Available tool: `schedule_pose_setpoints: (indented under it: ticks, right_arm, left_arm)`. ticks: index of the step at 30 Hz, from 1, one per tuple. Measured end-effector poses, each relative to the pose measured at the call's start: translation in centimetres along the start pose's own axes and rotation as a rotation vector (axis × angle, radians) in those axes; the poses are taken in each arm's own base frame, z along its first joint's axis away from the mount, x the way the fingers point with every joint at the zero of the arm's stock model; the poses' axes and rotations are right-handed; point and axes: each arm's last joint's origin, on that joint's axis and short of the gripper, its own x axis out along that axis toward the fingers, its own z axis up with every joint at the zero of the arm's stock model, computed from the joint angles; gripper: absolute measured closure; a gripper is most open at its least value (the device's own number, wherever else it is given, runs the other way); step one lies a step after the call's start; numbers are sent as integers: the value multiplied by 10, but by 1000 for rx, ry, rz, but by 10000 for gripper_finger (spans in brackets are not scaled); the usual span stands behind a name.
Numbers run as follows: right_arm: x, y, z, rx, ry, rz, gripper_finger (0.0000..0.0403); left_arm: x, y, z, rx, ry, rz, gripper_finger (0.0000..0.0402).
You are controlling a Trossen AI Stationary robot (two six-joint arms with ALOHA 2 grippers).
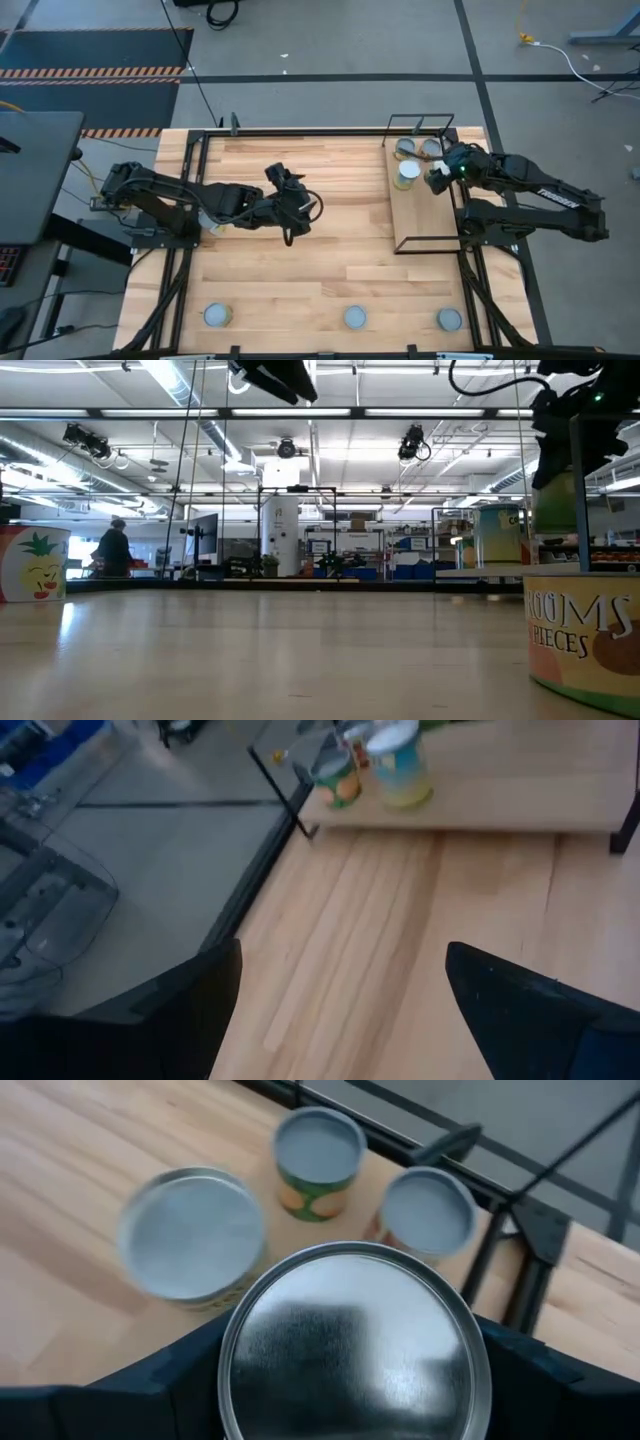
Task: Pick and place cans onto a shelf
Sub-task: Put the canned oranges on the shelf
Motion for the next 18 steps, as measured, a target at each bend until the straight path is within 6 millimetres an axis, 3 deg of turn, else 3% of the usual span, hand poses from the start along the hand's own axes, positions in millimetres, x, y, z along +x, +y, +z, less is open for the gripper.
schedule_pose_setpoints:
  ticks: [12, 18]
  right_arm:
    - [24, -4, 15, 179, 75, -76, 82]
    - [52, -1, -5, 335, 138, -77, 82]
  left_arm:
    - [2, 1, 16, -40, -125, -57, 45]
    - [0, -1, 15, -25, -120, -72, 45]
